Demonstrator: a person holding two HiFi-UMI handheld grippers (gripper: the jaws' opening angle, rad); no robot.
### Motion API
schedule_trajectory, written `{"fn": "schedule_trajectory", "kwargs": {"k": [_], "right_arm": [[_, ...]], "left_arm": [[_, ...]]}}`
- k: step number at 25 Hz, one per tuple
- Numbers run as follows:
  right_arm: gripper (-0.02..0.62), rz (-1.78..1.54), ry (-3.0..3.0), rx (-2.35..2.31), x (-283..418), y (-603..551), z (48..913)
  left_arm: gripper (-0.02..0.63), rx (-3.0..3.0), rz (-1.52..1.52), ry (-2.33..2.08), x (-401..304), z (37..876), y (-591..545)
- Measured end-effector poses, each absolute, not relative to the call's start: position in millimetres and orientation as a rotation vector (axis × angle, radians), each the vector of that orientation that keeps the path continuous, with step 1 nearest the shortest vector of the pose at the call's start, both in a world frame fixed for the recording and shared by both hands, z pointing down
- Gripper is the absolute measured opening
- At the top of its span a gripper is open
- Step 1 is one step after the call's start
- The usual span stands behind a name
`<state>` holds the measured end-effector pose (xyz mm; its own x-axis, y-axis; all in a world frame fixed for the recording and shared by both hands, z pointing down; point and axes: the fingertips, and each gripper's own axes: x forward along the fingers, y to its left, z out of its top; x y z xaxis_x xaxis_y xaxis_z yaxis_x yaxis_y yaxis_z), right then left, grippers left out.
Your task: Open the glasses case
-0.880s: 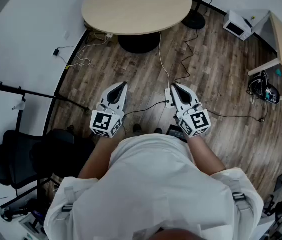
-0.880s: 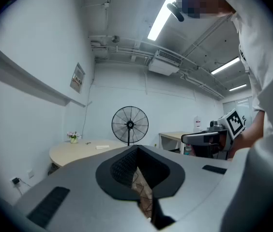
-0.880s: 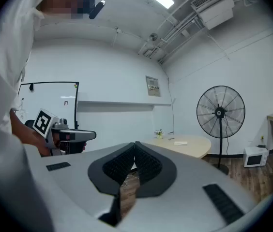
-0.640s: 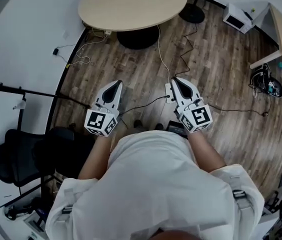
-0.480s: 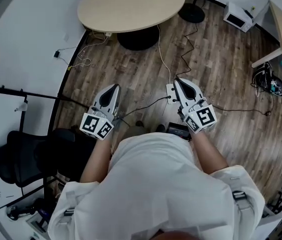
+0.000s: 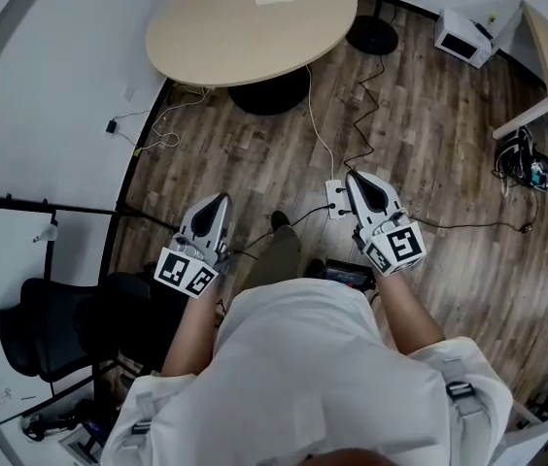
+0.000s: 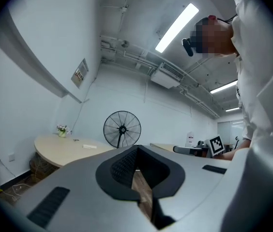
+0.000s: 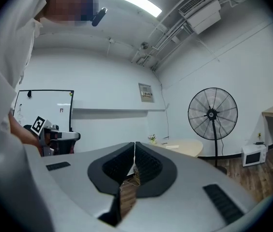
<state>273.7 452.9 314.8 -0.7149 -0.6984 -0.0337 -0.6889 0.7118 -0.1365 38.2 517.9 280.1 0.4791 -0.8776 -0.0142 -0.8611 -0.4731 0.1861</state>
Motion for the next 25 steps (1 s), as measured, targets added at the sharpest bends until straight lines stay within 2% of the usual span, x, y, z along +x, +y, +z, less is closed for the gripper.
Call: {"fn": "schedule_trajectory", "kwargs": {"k": [7, 18, 25], "right_arm": [[0.025, -0.171, 2.848, -1.203, 255.4, 373.4, 306.5], [0.025, -0.086, 2.867, -1.261, 164.0, 249.1, 280.5], [0.025, -0.077, 2.875, -1.296, 136.1, 196.5, 276.4]], "left_arm": [[0.012, 2.527, -0.180, -1.591, 1.7, 280.6, 427.7], [0.012, 2.573, -0.182, -1.607, -99.7, 275.8, 289.3], [0.012, 2.578, -0.205, -1.551, -122.1, 283.1, 229.5]]}}
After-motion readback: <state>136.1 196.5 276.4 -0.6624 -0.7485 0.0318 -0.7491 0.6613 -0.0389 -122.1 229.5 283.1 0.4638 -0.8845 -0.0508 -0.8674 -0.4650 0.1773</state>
